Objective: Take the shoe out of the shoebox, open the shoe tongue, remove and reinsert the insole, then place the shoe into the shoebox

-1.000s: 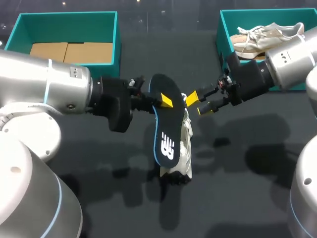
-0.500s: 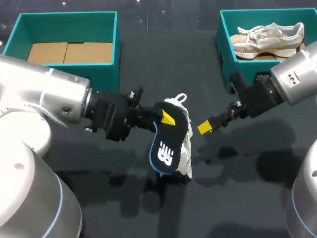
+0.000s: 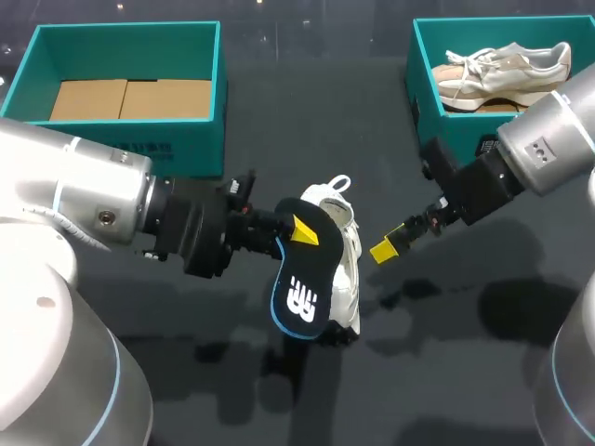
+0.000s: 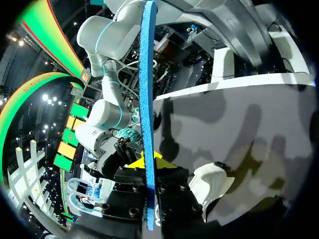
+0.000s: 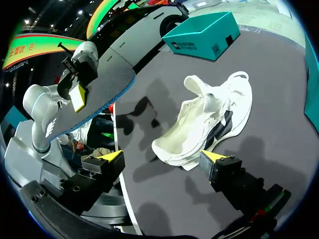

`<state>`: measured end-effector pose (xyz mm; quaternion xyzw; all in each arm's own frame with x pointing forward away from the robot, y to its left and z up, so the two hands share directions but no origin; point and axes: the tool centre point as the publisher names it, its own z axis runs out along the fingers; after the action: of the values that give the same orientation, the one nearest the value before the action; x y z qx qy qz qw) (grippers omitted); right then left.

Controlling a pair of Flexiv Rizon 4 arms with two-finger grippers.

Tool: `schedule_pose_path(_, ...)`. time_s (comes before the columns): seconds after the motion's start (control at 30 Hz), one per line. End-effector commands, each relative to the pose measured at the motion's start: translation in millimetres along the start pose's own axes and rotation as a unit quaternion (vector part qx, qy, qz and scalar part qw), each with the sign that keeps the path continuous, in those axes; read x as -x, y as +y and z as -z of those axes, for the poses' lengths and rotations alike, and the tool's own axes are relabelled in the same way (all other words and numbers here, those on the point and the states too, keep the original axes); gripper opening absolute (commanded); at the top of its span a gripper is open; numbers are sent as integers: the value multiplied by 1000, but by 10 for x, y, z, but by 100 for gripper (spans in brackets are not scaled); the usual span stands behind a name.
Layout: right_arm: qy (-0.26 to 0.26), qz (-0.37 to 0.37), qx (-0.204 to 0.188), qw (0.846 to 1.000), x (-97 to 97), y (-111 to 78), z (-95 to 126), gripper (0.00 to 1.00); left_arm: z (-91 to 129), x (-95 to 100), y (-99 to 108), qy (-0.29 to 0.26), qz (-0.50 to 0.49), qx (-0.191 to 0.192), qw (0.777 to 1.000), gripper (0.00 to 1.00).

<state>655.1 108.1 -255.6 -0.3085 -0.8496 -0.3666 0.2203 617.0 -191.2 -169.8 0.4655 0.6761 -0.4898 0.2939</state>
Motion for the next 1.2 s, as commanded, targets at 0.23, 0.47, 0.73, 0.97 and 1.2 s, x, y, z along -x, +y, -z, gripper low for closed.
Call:
schedule_pose_path(0.23,-41,63,-7,997,78,-204,-45,100,-113,-8,76,4,160,-88,983,0)
schedule_pose_path(0.47,-43,57,-18,997,108,-232,-57,100,-113,-8,76,4,160,-88,983,0)
schedule_pose_path(0.73,-47,84,-27,995,209,-286,-203,100,-156,-120,52,-5,215,-95,972,0)
schedule_pose_path(0.97,-53,127,-44,990,308,-351,-436,100,-93,-315,68,-36,308,-95,946,0)
schedule_pose_path(1.2,-80,147,-61,984,386,-422,-600,100,-177,-462,152,-70,357,-119,924,0)
